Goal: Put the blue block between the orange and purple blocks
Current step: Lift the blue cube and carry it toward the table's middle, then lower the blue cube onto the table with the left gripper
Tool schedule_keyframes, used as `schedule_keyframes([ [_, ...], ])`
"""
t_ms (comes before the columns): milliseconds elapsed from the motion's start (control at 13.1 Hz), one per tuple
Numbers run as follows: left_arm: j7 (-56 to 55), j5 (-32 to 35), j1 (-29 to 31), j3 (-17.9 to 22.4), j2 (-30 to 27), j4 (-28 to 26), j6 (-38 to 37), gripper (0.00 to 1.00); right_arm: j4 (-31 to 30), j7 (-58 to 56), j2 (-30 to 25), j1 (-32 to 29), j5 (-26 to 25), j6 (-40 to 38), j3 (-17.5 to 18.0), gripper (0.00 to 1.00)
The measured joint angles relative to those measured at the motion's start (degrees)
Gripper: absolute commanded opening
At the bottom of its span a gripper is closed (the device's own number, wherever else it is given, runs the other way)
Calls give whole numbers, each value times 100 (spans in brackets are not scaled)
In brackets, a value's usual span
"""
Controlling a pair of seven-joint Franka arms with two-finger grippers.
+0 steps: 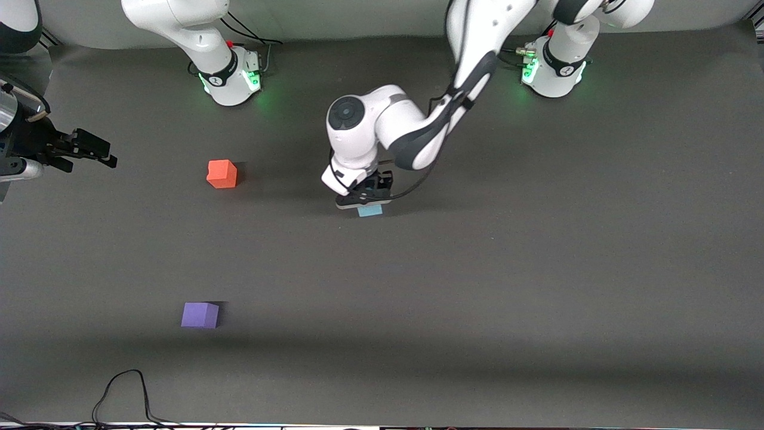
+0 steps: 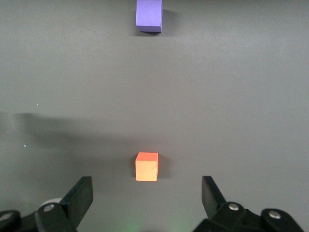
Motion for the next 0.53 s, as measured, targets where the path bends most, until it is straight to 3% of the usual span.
schedule_keyframes([
  [304,-20,194,-146,29,594,96,546,57,-38,0,0,0,0,18,0,100],
  [457,-14,205,-146,37,625,157,561,100,-93,0,1,0,0,87,-2,100],
  [533,-5,210,-146,38,628,161,561,100,-136,0,1,0,0,133,-3,100],
])
